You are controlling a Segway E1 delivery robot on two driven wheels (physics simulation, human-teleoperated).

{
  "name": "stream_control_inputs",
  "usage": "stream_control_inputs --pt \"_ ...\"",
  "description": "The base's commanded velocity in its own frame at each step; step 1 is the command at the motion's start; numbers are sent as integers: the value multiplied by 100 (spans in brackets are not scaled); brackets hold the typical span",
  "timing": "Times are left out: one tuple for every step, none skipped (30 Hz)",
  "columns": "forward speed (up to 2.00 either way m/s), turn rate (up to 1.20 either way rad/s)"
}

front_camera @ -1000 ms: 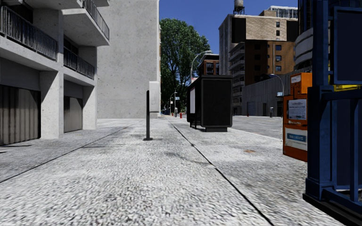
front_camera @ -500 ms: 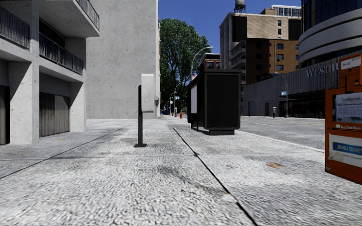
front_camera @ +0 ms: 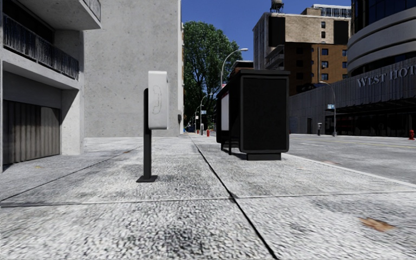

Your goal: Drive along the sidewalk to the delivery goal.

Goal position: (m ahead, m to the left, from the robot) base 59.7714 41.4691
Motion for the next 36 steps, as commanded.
stream_control_inputs --pt "200 0" --pt "200 0" --pt "200 0" --pt "200 0" --pt "200 0" --pt "200 0" --pt "200 0" --pt "200 0" --pt "200 0" --pt "200 0" --pt "200 0" --pt "200 0" --pt "200 0" --pt "200 0" --pt "200 0" --pt "200 0" --pt "200 0" --pt "200 0" --pt "200 0" --pt "200 0" --pt "200 0" --pt "200 0" --pt "200 0" --pt "200 0" --pt "200 0" --pt "200 0" --pt "200 0" --pt "200 0" --pt "200 0" --pt "200 0" --pt "200 0" --pt "200 0" --pt "200 0" --pt "200 0" --pt "200 0" --pt "200 0"
